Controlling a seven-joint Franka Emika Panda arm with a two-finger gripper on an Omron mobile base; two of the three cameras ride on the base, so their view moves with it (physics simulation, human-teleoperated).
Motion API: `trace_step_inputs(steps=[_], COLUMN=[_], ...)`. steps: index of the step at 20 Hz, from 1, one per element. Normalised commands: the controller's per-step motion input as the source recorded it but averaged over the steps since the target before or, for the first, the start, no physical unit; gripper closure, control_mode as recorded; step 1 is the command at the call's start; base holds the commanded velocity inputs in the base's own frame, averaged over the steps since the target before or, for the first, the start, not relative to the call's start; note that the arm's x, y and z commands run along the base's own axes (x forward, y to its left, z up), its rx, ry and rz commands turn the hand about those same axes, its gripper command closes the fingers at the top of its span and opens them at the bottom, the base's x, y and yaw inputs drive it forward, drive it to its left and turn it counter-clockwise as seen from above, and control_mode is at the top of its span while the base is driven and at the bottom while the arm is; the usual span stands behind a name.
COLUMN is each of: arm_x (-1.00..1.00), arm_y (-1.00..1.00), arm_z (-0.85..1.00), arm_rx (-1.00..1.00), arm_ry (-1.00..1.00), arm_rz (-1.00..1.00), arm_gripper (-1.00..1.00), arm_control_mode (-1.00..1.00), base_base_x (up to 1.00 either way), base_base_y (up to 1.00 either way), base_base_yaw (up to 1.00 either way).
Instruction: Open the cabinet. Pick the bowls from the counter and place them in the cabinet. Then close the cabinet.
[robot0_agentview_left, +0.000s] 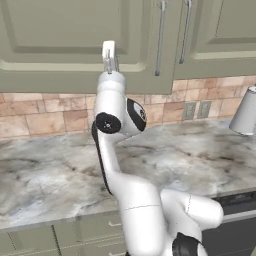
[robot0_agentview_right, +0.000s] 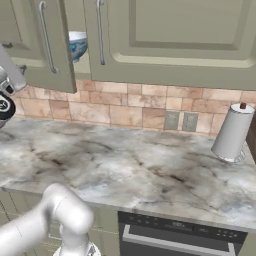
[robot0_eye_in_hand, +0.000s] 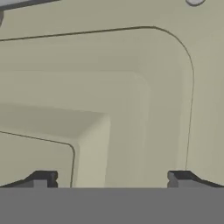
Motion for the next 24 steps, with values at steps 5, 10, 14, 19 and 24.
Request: trace_step_inputs(steps=[5, 10, 14, 19, 24], arm_x=[1.00, 1.00, 1.00, 0.88, 0.43], arm_y=[0.11, 0.10, 0.02, 0.00, -0.13], arm_z=[0.16, 0.00, -0.08, -0.06, 0.00], arm_rx=[0.04, 0.01, 0.00, 0.00, 0.03], arm_ry=[0.10, 0.24, 0.32, 0.26, 0.06], arm_rz=[0.00, 0.00, 0.00, 0.01, 0.00], arm_gripper=[-1.00, -1.00, -1.00, -1.00, -1.00], arm_control_mode=[-1.00, -1.00, -1.00, -1.00, -1.00], base_base_x=[0.00, 0.00, 0.00, 0.00, 0.00], base_base_y=[0.00, 0.00, 0.00, 0.00, 0.00], base_base_yaw=[0.00, 0.00, 0.00, 0.00, 0.00])
